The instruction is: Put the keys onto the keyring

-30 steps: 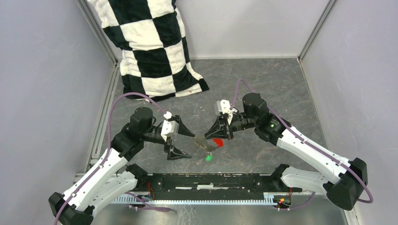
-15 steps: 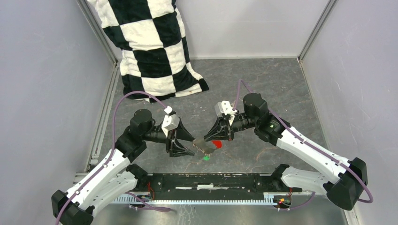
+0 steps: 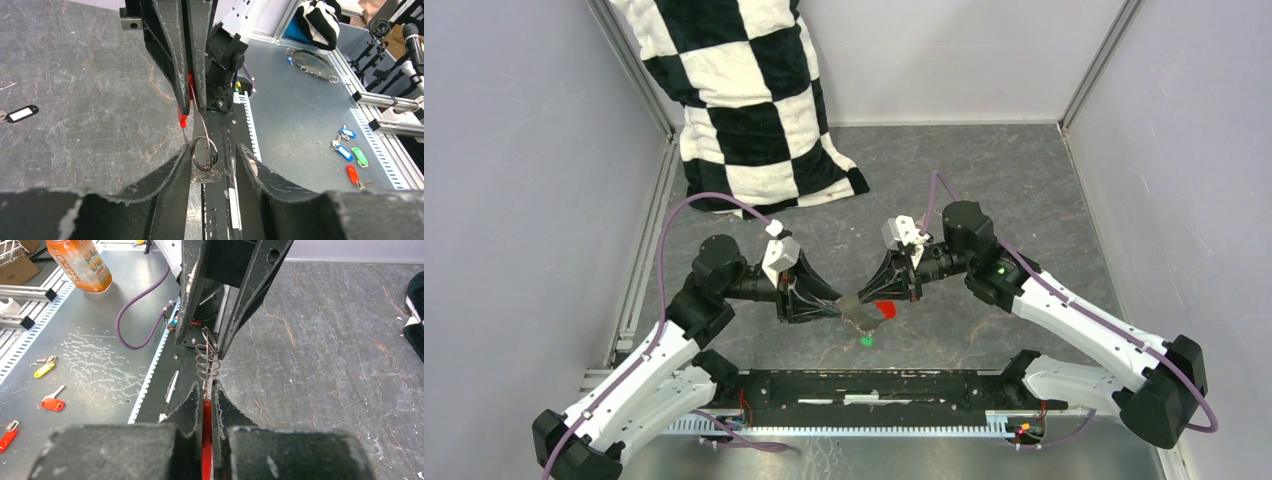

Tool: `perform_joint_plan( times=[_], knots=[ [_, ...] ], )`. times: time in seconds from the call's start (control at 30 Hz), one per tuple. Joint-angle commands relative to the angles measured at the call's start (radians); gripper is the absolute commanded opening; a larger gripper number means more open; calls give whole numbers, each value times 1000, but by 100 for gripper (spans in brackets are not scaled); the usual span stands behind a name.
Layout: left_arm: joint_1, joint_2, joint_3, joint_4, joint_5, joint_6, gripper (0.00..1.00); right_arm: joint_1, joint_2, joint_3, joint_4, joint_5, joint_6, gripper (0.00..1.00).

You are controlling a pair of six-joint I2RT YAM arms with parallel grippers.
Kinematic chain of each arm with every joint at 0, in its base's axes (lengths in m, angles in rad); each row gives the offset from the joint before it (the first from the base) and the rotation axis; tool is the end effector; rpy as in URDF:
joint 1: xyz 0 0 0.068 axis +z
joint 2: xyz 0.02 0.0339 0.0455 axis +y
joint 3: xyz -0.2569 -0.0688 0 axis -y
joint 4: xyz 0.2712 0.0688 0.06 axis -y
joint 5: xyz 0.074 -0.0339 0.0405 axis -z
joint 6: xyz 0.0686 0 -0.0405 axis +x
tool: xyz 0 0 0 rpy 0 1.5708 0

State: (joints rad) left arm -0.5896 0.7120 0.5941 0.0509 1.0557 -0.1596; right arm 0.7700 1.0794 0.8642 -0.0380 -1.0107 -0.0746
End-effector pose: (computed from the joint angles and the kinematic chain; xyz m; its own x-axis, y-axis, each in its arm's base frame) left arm 0.1409 -0.1661 0.3018 -0.2132 0.0484 -0.9758 0.9741 -0.0665 -0.2161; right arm 0.1630 0.2391 0.3130 -0.1079 -0.1598 -0.9812 -0.9694 -0.2020 0.1395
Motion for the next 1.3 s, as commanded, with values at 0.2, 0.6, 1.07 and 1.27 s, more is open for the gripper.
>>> perform_joint_plan(
  times=[0.2, 0.6, 1.07, 1.27],
  knots=[
    [2, -41, 32, -136, -41, 101, 33, 0, -32, 2, 63, -11, 16, 0],
    [2, -57, 26, -18, -148, -5, 20, 0, -33, -11, 82, -25, 43, 0],
    [2, -21, 204, -426, 21, 498, 40, 0, 29, 8, 41, -111, 54, 0],
    [1, -1, 284, -621, 12, 773, 42, 2, 45, -7, 70, -163, 86, 0]
  ],
)
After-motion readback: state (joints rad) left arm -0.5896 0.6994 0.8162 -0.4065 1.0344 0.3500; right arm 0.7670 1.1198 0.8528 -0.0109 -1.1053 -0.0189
